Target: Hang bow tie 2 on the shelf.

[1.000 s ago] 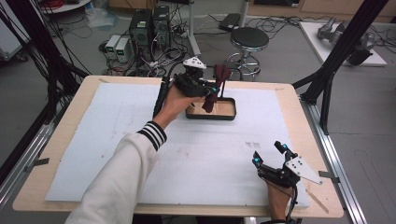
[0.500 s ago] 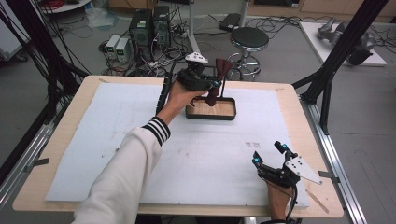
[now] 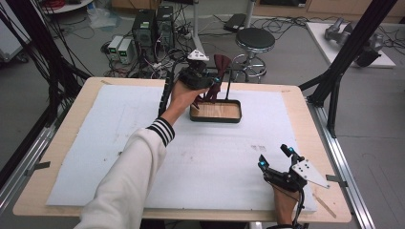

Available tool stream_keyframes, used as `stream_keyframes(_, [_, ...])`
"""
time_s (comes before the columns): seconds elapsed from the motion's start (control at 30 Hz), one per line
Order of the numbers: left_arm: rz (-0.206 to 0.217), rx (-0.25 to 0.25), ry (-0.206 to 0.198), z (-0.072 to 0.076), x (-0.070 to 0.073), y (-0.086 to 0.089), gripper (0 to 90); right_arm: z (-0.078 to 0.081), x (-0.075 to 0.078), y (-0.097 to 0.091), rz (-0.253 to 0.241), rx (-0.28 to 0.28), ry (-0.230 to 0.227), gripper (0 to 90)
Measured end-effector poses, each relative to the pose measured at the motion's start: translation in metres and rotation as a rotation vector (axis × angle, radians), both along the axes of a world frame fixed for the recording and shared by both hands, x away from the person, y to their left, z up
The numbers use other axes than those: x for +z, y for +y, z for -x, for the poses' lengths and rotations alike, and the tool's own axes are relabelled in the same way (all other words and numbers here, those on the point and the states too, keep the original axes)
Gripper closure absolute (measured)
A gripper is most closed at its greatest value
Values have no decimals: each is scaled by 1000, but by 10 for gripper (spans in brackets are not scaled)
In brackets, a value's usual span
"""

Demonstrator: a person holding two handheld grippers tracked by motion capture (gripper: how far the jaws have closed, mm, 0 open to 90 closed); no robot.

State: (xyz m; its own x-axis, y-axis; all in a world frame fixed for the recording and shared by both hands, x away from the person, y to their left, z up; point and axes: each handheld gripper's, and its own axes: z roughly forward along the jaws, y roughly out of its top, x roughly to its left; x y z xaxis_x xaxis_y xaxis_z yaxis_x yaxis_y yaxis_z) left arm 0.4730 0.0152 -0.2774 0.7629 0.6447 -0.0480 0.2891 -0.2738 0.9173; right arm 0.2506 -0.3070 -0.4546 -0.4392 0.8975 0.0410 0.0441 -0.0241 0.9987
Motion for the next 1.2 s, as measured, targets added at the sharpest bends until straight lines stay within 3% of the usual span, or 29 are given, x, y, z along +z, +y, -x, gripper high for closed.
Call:
stream_keyframes(0.27, [-48,80,-13,3,-5,-4,768,0,0,0,3,2,-3,97])
stream_keyframes(0.5, [-55,131,-4,4,-7,-6,767,0,0,-1,1,-1,-3,97])
stream_keyframes(0.9, [-93,165,22,6,-10,-8,764,0,0,0,1,0,-2,97])
stream_keyframes(1.2, [-106,163,41,6,-11,-9,755,0,0,-1,-1,-1,-4,97])
